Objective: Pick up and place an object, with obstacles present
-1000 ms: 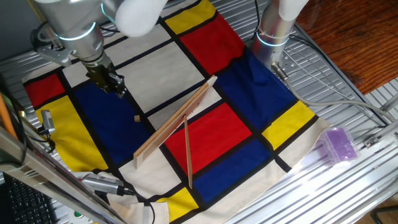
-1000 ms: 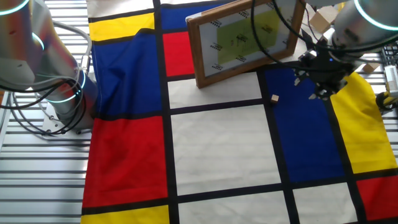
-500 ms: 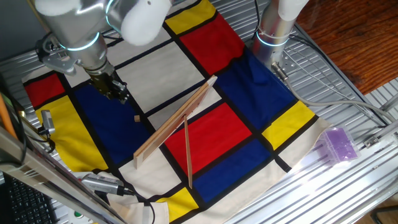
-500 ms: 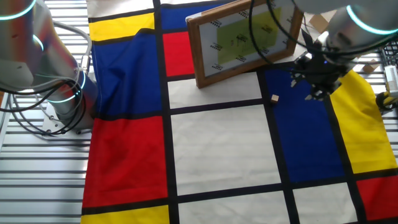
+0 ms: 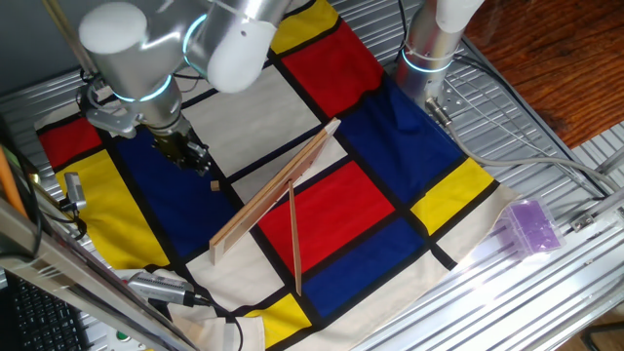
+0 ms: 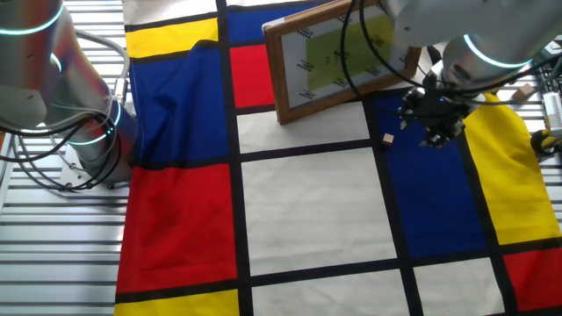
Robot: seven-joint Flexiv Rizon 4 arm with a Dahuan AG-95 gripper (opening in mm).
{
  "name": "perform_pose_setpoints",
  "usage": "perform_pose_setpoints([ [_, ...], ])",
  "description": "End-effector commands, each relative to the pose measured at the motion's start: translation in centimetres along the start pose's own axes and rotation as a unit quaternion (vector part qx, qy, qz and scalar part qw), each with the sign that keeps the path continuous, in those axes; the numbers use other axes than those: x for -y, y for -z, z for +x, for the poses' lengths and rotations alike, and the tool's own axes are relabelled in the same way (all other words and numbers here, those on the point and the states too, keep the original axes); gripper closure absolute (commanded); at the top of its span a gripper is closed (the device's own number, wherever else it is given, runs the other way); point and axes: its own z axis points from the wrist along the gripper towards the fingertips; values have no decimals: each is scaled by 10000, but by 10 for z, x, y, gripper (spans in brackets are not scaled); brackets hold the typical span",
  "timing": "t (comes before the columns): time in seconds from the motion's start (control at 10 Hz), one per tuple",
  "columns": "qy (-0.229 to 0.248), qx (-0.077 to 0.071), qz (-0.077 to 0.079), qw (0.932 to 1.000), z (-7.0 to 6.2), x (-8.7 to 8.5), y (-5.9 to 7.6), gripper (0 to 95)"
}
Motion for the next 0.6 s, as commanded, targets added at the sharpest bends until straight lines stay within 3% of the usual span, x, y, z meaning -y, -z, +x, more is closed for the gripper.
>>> perform_pose_setpoints([
  [0.1, 178, 40, -104, 9998, 0, 0, 1, 570],
  [0.3, 285, -99, -190, 9994, 0, 0, 1, 570],
  [0.6, 695, -240, -139, 9972, 0, 0, 1, 570],
])
